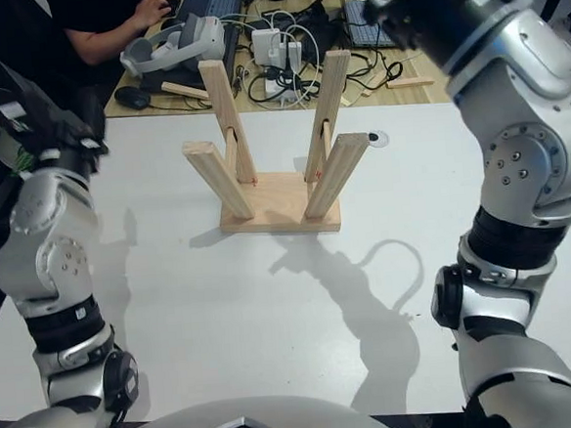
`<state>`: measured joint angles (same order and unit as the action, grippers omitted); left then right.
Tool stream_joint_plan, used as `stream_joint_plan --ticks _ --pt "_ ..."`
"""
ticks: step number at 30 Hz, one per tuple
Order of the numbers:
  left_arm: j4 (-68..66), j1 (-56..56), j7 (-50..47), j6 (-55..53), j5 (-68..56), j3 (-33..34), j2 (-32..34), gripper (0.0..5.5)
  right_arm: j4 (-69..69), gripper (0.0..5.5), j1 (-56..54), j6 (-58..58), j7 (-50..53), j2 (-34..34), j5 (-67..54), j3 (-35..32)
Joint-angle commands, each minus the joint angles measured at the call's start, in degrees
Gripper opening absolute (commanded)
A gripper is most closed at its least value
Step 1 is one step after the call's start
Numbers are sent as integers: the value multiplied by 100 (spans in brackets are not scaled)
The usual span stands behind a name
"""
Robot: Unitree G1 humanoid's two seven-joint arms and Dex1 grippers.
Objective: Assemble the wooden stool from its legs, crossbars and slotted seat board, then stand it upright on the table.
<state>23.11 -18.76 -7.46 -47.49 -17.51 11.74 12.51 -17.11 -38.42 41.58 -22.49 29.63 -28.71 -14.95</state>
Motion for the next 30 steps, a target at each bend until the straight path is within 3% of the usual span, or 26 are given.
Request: stream_joint_plan --ticks 1,4,9,16,20,25,30 --pt "40 523 200 -78 -33 -152 -196 304 1115 3 1613 -1128 182 258 867 -608" --pt "-906 712 778 758 104 -15 107 304 2153 3 2763 -2032 -252 358 1318 -499" --pt "-2357 1107 1920 1838 136 -171 299 304 3281 3 3441 -3187 -1391 415 2007 666" --pt "-3821 554 2519 2609 235 -354 240 304 5696 3 2080 -4848 -2167 283 3054 1926" --pt "-4539 244 2961 2673 129 -447 117 304 6757 3 1501 -5253 -2649 66 3140 2181" --pt "-4995 -5 3707 2197 -577 -182 -50 304 6986 3 1258 -4218 -3507 -277 2222 1731" --pt "-5206 -142 4202 1891 -803 -180 53 304 6040 3 1303 -2568 -3905 -363 1690 1693"
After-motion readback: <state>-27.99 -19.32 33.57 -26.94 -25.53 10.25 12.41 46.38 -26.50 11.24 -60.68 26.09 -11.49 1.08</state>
